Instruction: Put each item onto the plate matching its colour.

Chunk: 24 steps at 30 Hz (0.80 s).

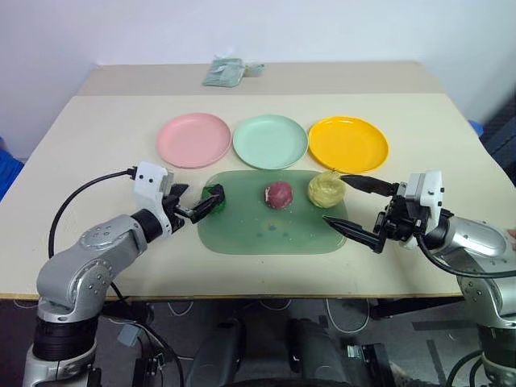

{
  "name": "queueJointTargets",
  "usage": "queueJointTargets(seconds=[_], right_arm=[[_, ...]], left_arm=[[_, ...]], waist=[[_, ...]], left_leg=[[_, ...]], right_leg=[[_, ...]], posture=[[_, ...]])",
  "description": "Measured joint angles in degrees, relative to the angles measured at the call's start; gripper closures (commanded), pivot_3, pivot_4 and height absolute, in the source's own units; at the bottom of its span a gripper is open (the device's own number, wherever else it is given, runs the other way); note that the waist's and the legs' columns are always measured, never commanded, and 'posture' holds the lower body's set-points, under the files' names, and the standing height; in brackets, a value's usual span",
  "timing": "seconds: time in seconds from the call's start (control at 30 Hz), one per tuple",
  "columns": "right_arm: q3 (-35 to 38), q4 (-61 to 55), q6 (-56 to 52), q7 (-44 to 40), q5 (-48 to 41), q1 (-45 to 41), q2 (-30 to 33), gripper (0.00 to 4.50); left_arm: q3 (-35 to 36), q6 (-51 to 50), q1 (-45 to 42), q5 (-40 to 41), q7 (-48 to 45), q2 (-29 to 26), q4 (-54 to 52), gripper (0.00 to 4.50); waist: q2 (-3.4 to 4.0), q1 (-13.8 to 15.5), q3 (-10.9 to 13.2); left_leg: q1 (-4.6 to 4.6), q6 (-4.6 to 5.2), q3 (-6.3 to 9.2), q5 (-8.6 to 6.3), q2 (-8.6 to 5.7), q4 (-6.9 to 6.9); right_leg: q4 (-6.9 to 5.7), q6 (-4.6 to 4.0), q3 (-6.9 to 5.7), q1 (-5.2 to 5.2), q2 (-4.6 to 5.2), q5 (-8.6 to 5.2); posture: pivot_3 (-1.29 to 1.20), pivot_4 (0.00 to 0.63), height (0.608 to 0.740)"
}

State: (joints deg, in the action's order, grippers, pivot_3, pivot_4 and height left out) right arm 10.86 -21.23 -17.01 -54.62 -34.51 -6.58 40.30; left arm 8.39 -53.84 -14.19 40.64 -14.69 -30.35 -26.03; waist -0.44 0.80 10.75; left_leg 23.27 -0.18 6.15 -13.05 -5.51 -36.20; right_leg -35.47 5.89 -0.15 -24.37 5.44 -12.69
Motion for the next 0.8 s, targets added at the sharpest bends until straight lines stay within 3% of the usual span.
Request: queueJointTargets(seconds=[0.53,0.63,0.73,0.8], right_arm=[[-0.99,-3.29,-0.02,0.41,0.09,1.55,0.04,0.03],[-1.0,-3.29,0.09,0.45,0.54,1.58,0.03,0.0],[-1.0,-3.29,0.52,0.76,0.7,1.64,0.0,0.0],[-1.0,-3.29,0.83,0.97,0.81,1.83,-0.01,0.0]], left_arm=[[-5.34,-2.26,-4.16,-7.64,1.53,4.03,7.46,0.0],[-5.87,-1.7,-4.71,-8.77,1.09,5.69,9.48,0.76],[-6.99,-1.52,-6.04,-10.09,1.05,6.4,10.68,2.17],[-7.31,-0.78,-6.8,-10.87,0.67,6.44,10.71,2.17]], waist=[[-0.01,0.03,0.0],[-0.01,0.12,0.0],[-0.02,0.12,0.0],[-0.02,0.06,0.0]], left_leg=[[0.0,0.0,0.0,0.0,-0.02,-0.02],[0.01,0.0,0.0,0.0,-0.02,-0.04],[0.01,0.0,0.0,0.01,-0.03,-0.05],[0.01,0.0,0.0,0.0,-0.03,-0.04]], right_leg=[[-0.01,0.01,0.0,0.01,0.01,0.01],[-0.01,0.01,0.0,0.01,0.01,0.01],[-0.01,0.02,0.0,0.01,0.02,0.02],[-0.01,0.02,0.0,0.01,0.02,0.02]], posture=[[0.0,0.15,0.74],[0.0,0.15,0.74],[0.0,0.15,0.74],[0.0,0.15,0.74]])
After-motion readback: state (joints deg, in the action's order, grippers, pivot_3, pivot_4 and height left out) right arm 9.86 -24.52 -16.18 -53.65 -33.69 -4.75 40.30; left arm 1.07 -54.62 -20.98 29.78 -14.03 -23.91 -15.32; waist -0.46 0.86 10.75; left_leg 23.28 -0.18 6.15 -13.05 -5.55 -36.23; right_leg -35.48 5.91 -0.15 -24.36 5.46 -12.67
